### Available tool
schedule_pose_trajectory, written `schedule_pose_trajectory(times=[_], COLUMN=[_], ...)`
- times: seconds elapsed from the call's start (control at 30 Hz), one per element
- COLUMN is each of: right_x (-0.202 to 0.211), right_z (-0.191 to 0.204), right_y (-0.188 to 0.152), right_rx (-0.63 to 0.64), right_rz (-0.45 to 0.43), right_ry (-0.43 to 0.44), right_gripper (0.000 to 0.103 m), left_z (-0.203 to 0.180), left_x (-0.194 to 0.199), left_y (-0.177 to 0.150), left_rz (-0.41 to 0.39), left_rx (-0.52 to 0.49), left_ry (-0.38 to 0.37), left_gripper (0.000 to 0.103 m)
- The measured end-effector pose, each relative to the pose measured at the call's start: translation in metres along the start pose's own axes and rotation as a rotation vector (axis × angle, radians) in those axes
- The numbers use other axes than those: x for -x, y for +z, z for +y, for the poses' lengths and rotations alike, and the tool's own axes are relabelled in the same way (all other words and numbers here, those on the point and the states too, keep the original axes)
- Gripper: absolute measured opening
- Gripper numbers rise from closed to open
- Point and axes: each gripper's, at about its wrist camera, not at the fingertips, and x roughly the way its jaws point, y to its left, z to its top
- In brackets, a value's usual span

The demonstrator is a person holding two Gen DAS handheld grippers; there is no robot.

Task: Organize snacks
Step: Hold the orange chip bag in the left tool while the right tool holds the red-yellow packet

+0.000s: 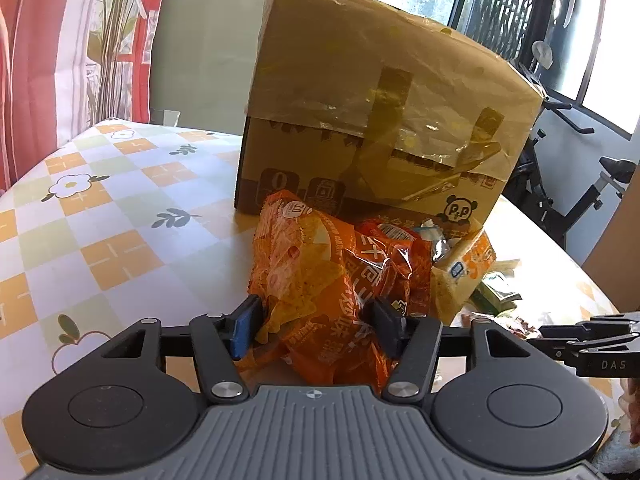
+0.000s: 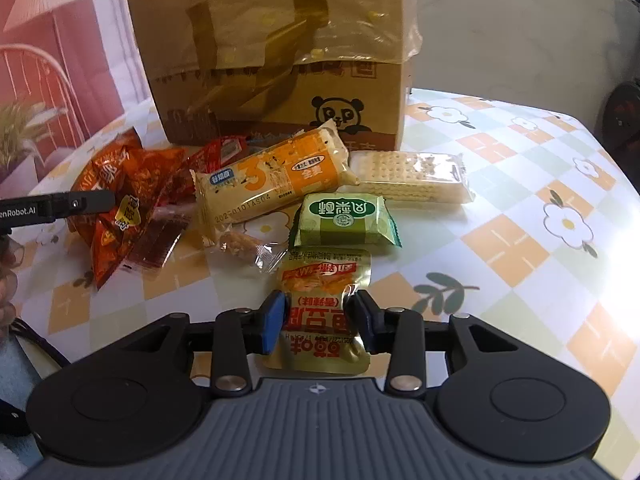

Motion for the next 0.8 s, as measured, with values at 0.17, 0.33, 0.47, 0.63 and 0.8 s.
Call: schedule_pose_trajectory(times=[0.17, 0.33, 0.47, 0.63, 0.8], right_x=[0.012, 0.013, 0.011, -0.004, -0.018], right_z=[-0.002, -0.005, -0.004, 0.006, -0.001], right_y=[0.004, 0.006, 0.006, 0.008, 0.011], right_rx=[-0.014, -0.016, -0.013, 0.101, 0.094], right_rz=[-0.035, -0.035, -0.011, 0.005, 0.015], right_ry=[0.004, -0.016, -0.042, -0.059, -0.058], right_gripper=[0.029, 0.001, 0.016, 0.062, 0.063], left_z=[-0.002, -0.003, -0.004, -0.005, -0.002], left_x=[0.007, 0.014, 0.017, 0.016, 0.016], left_y=[0.001, 0.003, 0.002, 0.000, 0.000], left_rz=[-0.009, -0.024, -0.025, -0.021, -0.024], left_rx=[-0.016, -0.019, -0.018, -0.017, -0.007], left_ry=[0.000, 0.003, 0.002, -0.002, -0.004], left_gripper=[0.061, 0.061, 0.061, 0.061, 0.061])
